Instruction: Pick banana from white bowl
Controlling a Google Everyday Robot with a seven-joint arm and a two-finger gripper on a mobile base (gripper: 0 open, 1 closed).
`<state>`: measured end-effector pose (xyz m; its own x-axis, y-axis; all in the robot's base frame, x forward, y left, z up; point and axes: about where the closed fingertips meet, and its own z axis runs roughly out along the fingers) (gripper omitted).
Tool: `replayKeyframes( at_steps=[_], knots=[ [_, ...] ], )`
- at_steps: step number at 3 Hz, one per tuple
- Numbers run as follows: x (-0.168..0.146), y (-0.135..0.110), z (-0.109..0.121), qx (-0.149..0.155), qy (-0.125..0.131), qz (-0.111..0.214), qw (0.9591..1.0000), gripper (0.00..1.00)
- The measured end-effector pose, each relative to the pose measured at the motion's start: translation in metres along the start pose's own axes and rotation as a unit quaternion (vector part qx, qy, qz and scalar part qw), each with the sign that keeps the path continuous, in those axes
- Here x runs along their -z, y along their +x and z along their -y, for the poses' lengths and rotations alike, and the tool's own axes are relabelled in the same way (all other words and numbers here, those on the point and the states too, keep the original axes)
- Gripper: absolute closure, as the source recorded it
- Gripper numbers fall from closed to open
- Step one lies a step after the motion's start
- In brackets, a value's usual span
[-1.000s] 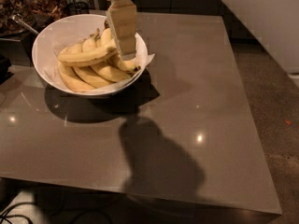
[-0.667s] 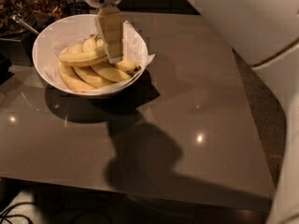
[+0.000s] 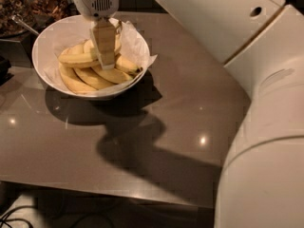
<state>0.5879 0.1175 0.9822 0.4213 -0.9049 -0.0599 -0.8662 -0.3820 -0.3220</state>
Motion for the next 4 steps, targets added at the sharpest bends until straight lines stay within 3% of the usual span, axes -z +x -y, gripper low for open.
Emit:
replayKeyframes(
  at_steps=[1, 4],
  knots=[
    [-0.013, -0.004, 0.006, 0.002, -0.011, 0.005, 0.9999, 0.31],
    [-0.045, -0.011, 0.011, 0.007, -0.041, 0.006, 0.9991, 0.33]
  ],
)
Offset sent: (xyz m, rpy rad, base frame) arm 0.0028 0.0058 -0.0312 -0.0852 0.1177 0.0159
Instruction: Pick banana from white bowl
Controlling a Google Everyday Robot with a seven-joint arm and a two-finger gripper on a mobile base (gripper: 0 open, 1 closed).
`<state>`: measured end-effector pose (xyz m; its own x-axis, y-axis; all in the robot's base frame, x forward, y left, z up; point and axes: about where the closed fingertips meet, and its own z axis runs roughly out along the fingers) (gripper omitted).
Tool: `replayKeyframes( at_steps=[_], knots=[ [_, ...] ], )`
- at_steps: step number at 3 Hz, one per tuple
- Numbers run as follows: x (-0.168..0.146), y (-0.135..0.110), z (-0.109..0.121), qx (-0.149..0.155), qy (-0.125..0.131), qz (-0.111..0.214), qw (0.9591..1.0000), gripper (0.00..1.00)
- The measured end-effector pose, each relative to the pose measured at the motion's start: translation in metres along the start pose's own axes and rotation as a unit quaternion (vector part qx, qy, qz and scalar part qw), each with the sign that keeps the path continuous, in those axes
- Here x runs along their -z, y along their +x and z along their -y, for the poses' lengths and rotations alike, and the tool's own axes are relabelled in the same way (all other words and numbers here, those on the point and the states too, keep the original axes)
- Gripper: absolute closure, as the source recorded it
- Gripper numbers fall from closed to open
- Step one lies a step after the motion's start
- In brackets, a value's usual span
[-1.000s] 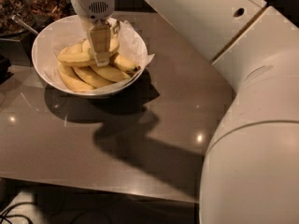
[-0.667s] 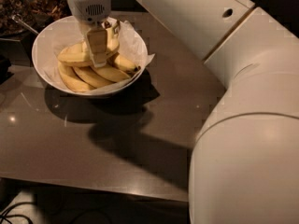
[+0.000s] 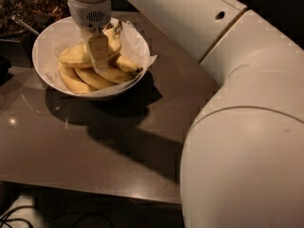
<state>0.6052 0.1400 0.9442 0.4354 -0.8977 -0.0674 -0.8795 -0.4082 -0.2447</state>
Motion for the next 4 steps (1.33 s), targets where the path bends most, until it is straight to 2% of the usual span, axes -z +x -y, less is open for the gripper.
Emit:
replayKeyframes(
  at_steps=[1, 3, 4],
  knots=[
    [-0.0083, 0.0022, -0.0017, -0.002, -0.008, -0.003, 1.0000, 0.51],
    [-0.0100, 0.0056, -0.0051, -0.008, -0.006, -0.008, 0.9999, 0.98],
    [-0.0087, 0.0055, -0.0048, -0.008, -0.006, -0.008, 0.9999, 1.00]
  ],
)
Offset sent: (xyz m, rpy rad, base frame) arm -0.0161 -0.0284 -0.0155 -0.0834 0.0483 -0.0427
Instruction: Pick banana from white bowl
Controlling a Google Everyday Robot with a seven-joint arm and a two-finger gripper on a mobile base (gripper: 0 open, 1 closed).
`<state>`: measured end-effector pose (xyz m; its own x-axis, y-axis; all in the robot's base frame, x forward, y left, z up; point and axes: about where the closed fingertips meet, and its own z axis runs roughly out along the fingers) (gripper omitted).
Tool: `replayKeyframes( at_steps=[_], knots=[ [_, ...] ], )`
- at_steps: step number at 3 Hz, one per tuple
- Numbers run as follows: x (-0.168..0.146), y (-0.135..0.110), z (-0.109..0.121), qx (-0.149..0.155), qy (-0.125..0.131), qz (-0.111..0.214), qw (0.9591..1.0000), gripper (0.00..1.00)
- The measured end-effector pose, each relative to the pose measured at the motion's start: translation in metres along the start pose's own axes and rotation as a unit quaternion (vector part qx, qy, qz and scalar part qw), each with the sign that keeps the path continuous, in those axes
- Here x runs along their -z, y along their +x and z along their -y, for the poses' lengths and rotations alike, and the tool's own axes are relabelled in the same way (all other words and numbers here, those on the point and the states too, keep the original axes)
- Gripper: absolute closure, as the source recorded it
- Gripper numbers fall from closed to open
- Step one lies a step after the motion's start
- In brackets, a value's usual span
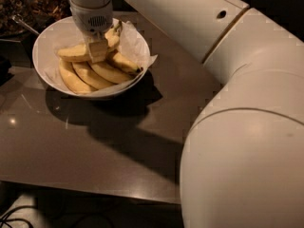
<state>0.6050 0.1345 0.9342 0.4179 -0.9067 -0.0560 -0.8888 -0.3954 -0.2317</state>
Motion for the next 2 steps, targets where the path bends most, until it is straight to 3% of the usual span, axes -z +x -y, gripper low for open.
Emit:
replayKeyframes(
  at_steps=[2],
  knots=[
    [0.047, -0.002, -0.021, 0.010, 0.066, 0.021, 0.9975, 1.00]
  ],
)
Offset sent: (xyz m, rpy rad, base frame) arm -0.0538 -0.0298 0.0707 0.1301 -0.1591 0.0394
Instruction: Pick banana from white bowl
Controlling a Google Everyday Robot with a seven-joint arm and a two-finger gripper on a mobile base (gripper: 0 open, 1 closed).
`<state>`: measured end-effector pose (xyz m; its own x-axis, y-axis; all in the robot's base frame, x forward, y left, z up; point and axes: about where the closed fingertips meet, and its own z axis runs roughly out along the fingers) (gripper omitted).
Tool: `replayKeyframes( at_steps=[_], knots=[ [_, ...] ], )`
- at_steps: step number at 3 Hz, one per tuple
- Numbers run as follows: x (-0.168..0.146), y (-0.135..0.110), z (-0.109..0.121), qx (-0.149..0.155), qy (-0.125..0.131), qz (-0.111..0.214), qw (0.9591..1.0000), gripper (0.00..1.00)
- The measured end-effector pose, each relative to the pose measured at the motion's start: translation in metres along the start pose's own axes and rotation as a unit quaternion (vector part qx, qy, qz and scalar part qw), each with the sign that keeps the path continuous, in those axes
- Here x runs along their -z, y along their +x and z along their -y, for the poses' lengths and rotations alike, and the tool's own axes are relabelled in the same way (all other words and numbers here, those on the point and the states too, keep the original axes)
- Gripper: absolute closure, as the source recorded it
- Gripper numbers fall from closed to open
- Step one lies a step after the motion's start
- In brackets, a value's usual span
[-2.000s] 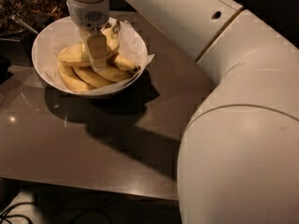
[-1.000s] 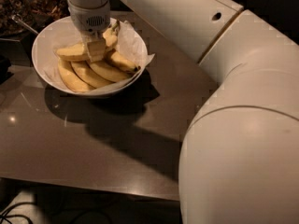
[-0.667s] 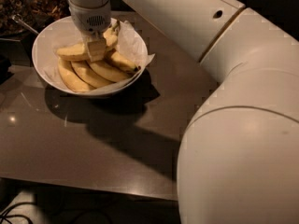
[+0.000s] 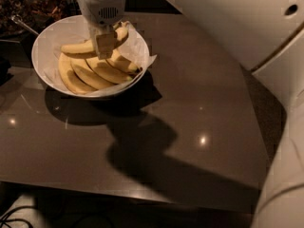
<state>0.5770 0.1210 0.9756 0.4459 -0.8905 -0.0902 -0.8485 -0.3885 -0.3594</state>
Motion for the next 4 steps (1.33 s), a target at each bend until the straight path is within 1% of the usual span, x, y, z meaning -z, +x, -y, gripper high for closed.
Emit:
replayKeyframes(
  at_steps=[1, 2, 3, 4],
  knots=[
    [0.024, -0.003, -0.011, 0.004, 0.025, 0.007, 0.9996, 1.00],
    [0.040, -0.006, -0.023, 0.008, 0.042, 0.020, 0.9989, 1.00],
    [0.050, -0.006, -0.038, 0.012, 0.063, 0.043, 0.9970, 1.00],
    [0.050, -0.006, -0.036, 0.011, 0.064, 0.046, 0.9968, 1.00]
  ],
)
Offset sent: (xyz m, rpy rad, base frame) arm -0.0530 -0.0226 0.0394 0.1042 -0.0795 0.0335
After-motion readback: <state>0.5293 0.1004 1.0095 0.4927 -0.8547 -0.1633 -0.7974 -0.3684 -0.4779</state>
